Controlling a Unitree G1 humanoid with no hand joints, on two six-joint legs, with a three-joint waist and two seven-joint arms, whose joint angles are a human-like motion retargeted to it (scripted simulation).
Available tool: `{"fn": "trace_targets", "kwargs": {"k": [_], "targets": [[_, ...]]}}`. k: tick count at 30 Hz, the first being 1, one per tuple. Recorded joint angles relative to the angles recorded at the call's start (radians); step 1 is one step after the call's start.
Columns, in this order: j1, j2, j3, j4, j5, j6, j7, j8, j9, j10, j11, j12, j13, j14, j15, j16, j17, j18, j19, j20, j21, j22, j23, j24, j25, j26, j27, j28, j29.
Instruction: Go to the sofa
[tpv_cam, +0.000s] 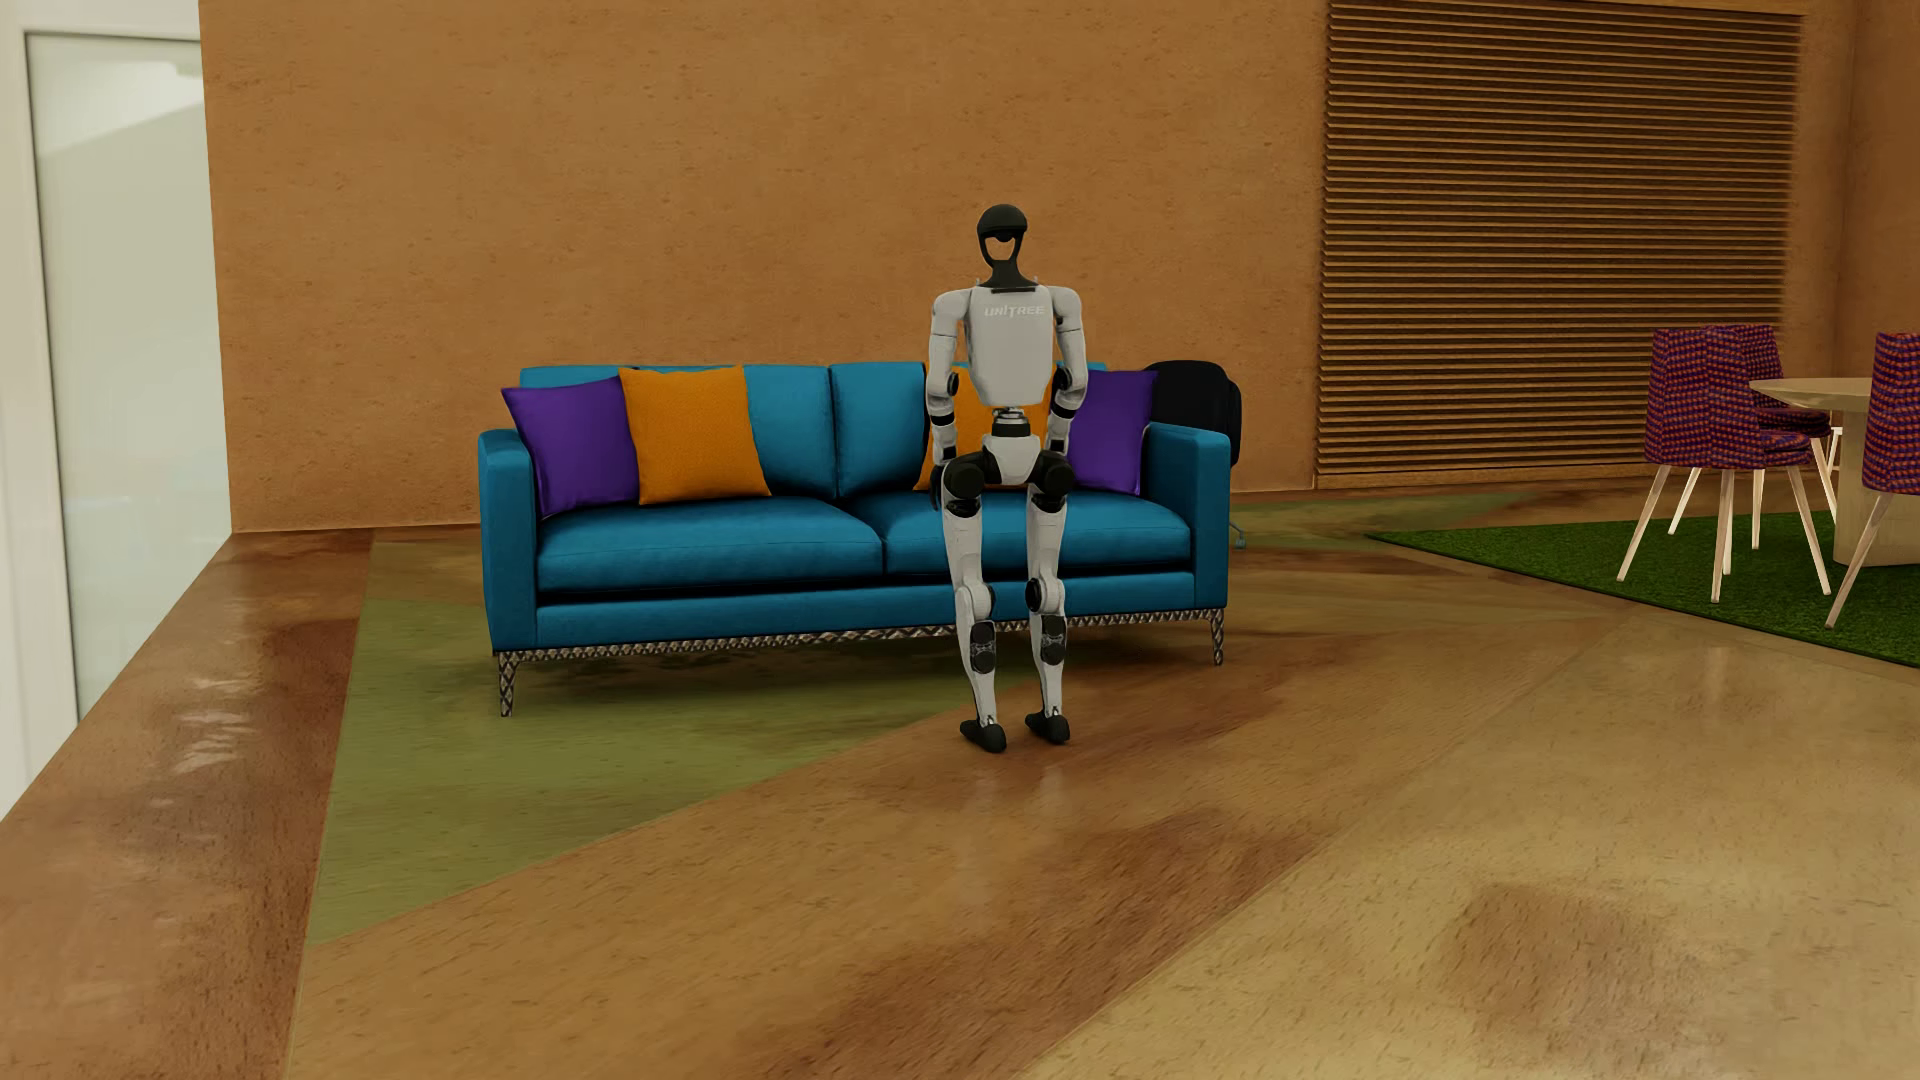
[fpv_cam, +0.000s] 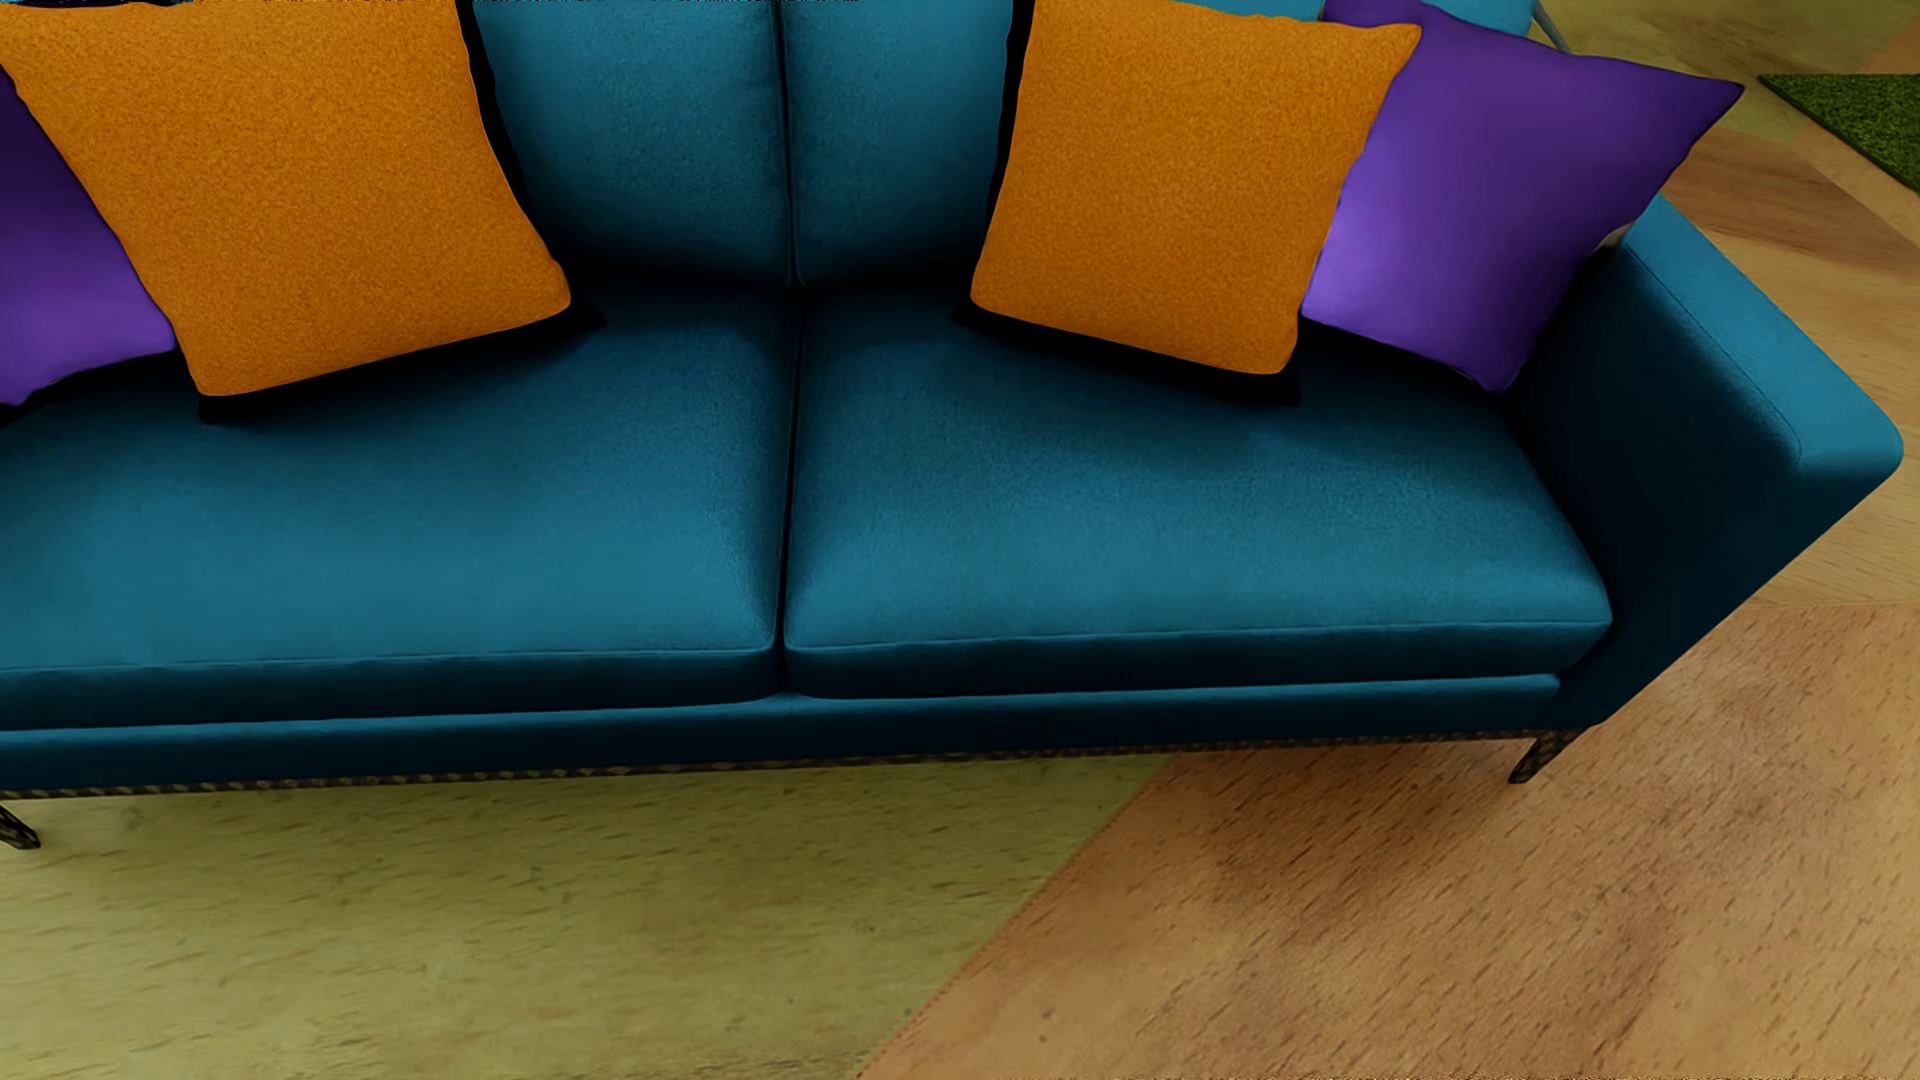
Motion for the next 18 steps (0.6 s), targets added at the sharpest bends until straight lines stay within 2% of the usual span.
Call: {"fn": "trace_targets", "kwargs": {"k": [7,18], "targets": [[0.004,0.004,-0.006,0.005,0.005,-0.003,0.0,0.0,-0.005,-0.001,-0.001,-0.005,0.005,-0.003,-0.003,-0.006,0.004,-0.004,-0.003,0.006,-0.021,-0.001,-0.013,-0.007,0.015,0.002,0.01,0.003,0.004],[0.014,0.017,-0.014,0.006,0.006,-0.007,-0.005,-0.003,-0.016,-0.012,-0.015,0.005,0.003,-0.004,-0.007,-0.034,0.012,-0.009,-0.008,0.009,-0.05,0.007,-0.014,-0.009,0.001,0.008,0.011,-0.001,0.009]]}}
